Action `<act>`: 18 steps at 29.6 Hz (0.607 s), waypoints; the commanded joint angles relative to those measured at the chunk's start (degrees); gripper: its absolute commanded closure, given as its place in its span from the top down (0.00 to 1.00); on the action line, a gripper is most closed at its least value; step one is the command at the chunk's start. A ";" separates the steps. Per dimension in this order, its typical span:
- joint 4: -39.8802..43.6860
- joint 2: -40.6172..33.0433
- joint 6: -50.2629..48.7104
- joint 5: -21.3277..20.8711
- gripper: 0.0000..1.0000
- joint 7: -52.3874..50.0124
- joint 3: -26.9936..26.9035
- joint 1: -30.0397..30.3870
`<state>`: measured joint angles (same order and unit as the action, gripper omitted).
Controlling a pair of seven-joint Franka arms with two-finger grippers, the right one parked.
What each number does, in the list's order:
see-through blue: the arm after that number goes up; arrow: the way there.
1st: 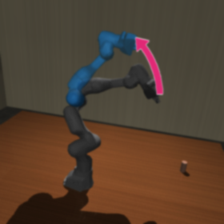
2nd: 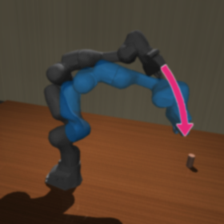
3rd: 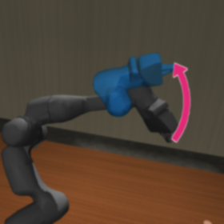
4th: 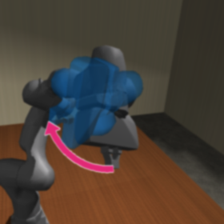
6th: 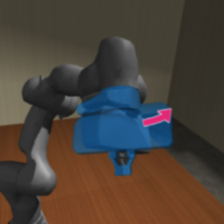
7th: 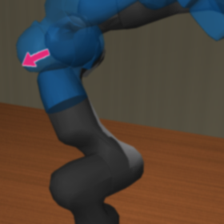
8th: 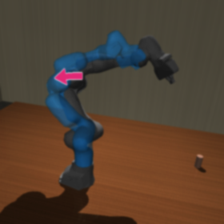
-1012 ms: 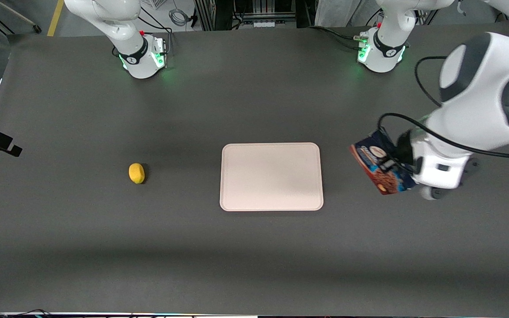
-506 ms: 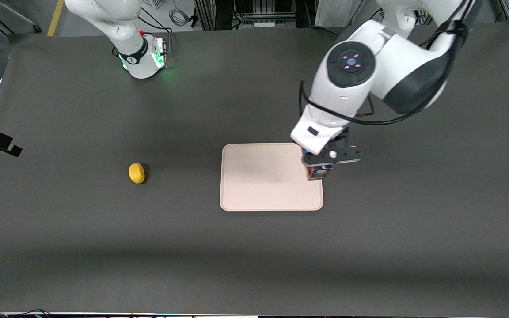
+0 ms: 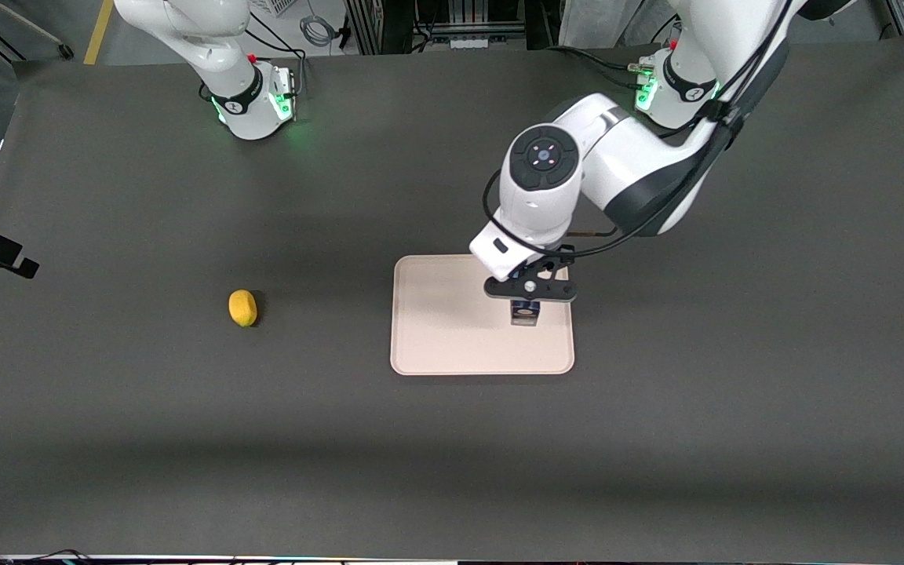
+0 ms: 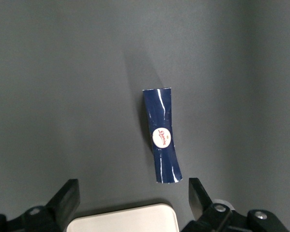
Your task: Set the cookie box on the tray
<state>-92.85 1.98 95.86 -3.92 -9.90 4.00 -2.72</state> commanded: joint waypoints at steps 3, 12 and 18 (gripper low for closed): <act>-7.16 -6.63 0.20 0.05 1.00 1.29 -1.54 -0.71; -7.17 -8.04 -1.11 0.84 1.00 0.41 -1.10 -0.98; -5.50 -8.22 -1.55 1.64 1.00 -0.55 -0.66 -1.15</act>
<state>-98.46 -4.88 95.10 -3.02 -9.49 3.34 -3.13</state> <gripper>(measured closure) 0.000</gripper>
